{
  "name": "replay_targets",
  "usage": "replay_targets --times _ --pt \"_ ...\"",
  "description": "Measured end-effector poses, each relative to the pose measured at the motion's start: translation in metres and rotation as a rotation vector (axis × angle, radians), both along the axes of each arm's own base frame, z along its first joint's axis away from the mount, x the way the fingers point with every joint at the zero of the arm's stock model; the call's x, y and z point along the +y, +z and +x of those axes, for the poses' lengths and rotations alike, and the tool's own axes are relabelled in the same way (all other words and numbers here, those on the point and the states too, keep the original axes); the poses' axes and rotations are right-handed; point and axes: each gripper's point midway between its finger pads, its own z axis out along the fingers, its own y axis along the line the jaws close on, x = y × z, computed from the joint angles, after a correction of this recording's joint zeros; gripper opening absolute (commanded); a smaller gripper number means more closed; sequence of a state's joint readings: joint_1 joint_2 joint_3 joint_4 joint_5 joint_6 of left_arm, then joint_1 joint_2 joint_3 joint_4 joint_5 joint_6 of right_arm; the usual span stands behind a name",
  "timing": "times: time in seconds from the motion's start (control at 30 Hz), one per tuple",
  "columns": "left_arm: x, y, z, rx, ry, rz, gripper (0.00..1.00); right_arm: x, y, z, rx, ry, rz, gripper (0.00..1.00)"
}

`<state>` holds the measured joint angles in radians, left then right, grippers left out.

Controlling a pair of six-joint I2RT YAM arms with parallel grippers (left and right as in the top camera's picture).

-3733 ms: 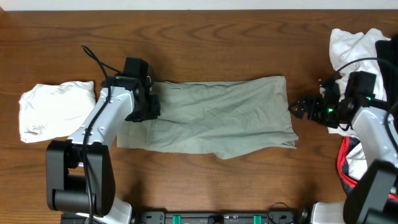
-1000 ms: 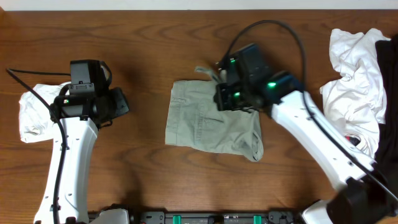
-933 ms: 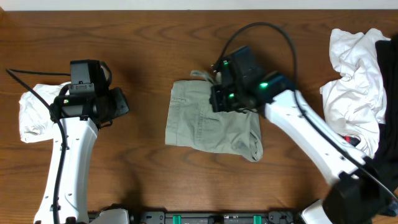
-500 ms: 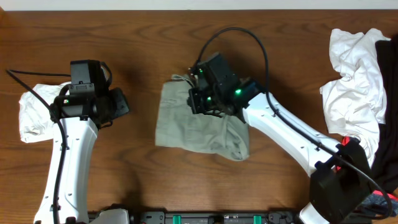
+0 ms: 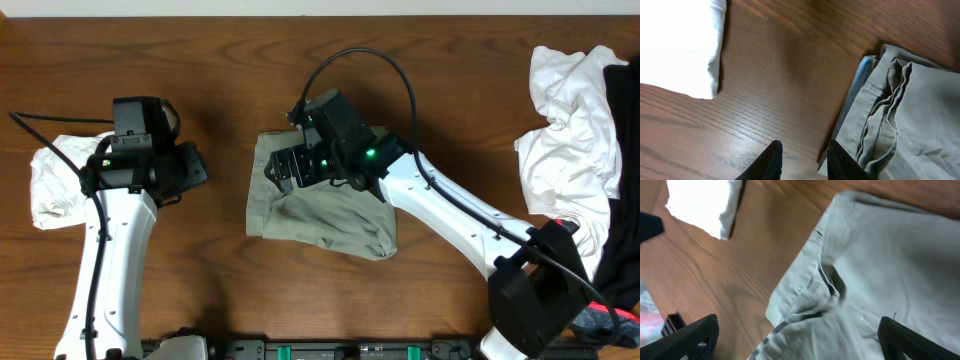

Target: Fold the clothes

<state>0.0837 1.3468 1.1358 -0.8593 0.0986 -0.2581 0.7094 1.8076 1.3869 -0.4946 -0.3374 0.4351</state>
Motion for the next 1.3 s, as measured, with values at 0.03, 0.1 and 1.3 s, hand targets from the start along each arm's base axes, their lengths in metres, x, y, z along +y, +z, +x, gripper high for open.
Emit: replay_targets --times 0.03,0.1,1.3 --pt "-0.001 0.000 0.000 0.000 -0.001 -0.003 0.32 -0.003 -0.002 0.000 0.005 -0.001 -0.009 0.99" --pt "-0.002 0.000 0.000 0.000 -0.005 -0.010 0.34 -0.012 -0.005 0.002 0.019 -0.006 -0.029 0.99" --pt "-0.129 -0.067 -0.105 0.360 -0.379 -0.287 0.55 -0.201 -0.053 0.011 0.273 -0.319 -0.478 0.99"
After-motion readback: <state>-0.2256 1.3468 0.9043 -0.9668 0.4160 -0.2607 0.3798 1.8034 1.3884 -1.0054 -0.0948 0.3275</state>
